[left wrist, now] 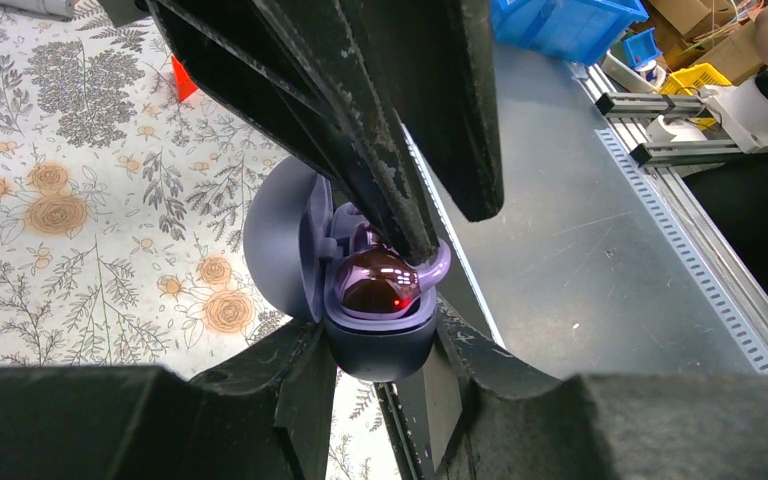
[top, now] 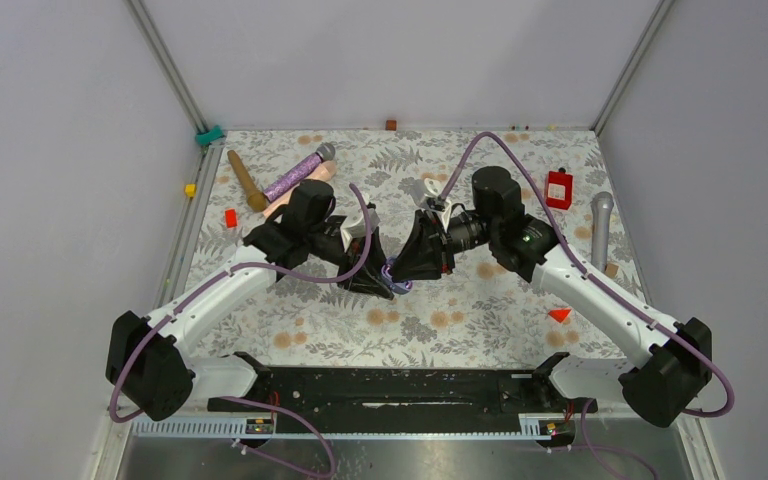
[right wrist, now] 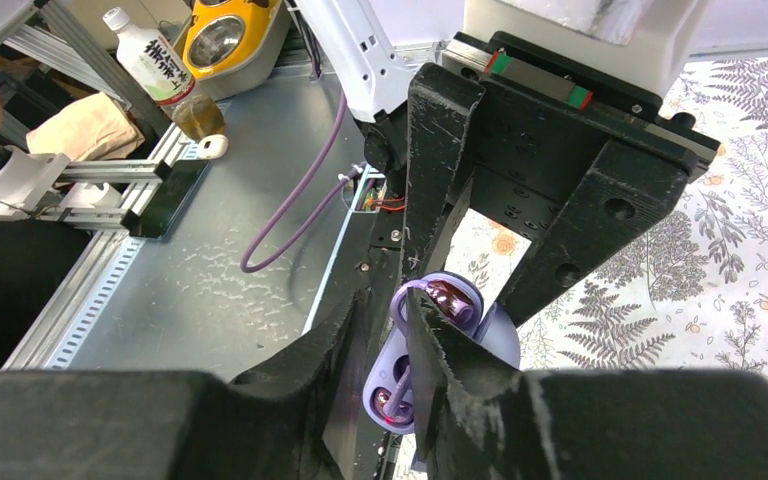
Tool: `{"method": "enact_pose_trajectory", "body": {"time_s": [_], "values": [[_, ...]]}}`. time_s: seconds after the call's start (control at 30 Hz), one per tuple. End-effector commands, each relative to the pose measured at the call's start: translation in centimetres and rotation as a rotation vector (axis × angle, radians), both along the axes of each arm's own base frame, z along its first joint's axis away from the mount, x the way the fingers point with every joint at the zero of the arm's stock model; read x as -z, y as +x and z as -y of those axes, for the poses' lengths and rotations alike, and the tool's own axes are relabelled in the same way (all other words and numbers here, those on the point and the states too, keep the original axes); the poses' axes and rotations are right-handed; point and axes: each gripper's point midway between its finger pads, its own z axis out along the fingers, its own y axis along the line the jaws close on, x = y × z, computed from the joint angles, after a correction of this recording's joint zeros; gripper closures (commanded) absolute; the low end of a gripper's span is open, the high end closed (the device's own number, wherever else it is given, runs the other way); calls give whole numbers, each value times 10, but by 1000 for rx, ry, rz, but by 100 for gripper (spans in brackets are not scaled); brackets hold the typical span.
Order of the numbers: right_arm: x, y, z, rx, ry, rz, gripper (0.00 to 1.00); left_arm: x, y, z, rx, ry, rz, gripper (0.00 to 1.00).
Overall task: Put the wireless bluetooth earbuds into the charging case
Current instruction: Place the earbud in the charging case.
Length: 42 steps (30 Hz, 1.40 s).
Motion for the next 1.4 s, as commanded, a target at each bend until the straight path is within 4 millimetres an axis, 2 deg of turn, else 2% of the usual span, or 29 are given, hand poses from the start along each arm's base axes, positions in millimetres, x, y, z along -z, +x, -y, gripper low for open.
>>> {"method": "enact_pose_trajectory", "body": {"time_s": [0.0, 0.27, 0.5, 0.83, 1.0, 1.23, 1.37], "values": [[-5, 4, -2, 32, -14, 27, 68, -29, -17, -5, 91, -106, 76, 100], [-15, 5, 3, 71, -28, 64, 66, -28, -17, -4, 89, -104, 77, 100], [-27, 15, 15, 176, -85, 165, 65, -26, -14, -3, 71, -95, 82, 100], [-18, 8, 16, 192, -158, 259, 64, -22, -8, -1, 42, -80, 88, 100], [-25, 6, 16, 205, -165, 280, 57, -19, -5, 0, 30, -71, 89, 100], [-24, 12, 13, 256, -194, 294, 42, -17, -3, 1, 22, -66, 92, 100], [-27, 23, 14, 324, -205, 301, 35, -17, -3, 1, 21, -65, 93, 100]]}}
